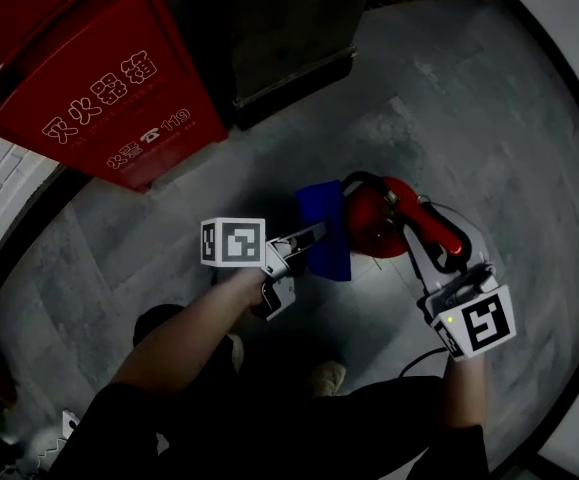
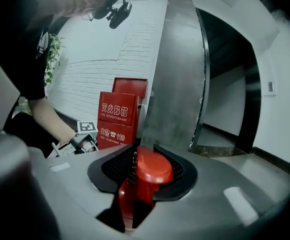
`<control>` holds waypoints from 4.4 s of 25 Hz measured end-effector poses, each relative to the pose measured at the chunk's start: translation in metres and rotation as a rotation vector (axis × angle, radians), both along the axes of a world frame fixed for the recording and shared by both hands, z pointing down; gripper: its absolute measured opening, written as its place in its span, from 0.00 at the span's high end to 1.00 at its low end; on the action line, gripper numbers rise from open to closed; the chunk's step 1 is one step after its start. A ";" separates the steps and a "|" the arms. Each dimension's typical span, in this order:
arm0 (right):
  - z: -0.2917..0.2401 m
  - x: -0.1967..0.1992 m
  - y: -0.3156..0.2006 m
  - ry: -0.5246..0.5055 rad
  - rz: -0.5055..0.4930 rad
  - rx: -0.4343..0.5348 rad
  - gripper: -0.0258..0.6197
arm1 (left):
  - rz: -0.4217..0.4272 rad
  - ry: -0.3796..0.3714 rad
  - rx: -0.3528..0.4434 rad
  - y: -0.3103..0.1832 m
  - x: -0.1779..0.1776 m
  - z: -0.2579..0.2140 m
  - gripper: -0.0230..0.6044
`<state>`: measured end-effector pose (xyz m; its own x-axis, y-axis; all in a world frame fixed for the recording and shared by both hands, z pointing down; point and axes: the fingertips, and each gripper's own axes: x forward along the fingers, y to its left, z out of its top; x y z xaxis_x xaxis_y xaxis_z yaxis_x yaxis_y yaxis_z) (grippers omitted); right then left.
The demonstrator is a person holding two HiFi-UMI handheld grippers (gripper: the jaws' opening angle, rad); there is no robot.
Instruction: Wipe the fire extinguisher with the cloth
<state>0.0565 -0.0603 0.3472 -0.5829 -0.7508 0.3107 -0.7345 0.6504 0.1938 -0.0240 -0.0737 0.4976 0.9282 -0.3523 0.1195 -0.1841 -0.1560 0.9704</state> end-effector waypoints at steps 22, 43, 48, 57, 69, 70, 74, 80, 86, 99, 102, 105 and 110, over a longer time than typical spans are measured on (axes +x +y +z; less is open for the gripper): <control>-0.001 -0.006 -0.001 -0.024 -0.019 0.028 0.76 | 0.075 -0.133 -0.028 0.007 -0.003 0.112 0.87; -0.009 -0.001 0.001 -0.094 0.089 0.055 0.76 | -0.049 -0.151 -0.180 -0.001 0.006 0.227 0.87; -0.009 0.001 0.002 -0.129 0.112 0.076 0.76 | -0.035 -0.206 -0.207 0.002 0.006 0.253 0.88; -0.006 0.002 0.002 -0.119 0.083 0.074 0.76 | -0.100 -0.188 -0.159 -0.046 -0.026 0.235 0.88; -0.005 0.003 0.001 -0.138 0.028 0.073 0.76 | 0.283 0.324 0.442 -0.075 -0.014 -0.092 0.88; -0.006 0.002 0.001 -0.143 0.027 0.073 0.76 | 0.303 0.372 0.437 -0.068 -0.007 -0.105 0.88; -0.006 0.003 0.001 -0.155 0.039 0.076 0.76 | 0.374 0.335 0.292 -0.060 0.019 -0.081 0.88; -0.007 0.001 0.002 -0.157 0.072 0.092 0.76 | 0.370 0.177 0.081 -0.082 0.022 0.000 0.88; -0.008 0.001 0.003 -0.168 0.103 0.102 0.76 | 0.419 -0.108 0.102 -0.083 0.025 0.071 0.88; -0.010 0.000 0.003 -0.158 0.127 0.119 0.75 | 0.339 -0.037 -0.048 -0.078 0.028 0.155 0.88; -0.010 0.000 0.003 -0.158 0.130 0.119 0.75 | 0.307 0.045 -0.125 -0.079 0.026 0.159 0.88; -0.010 -0.001 0.003 -0.159 0.132 0.121 0.75 | 0.267 0.098 -0.165 -0.084 0.018 0.162 0.88; -0.011 -0.001 0.003 -0.157 0.136 0.124 0.75 | 0.244 0.026 -0.210 -0.078 -0.001 0.196 0.88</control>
<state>0.0557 -0.0569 0.3359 -0.5075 -0.8527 0.1242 -0.8413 0.5215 0.1425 -0.0249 -0.1515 0.6940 0.9859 -0.0896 0.1414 -0.1410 0.0113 0.9899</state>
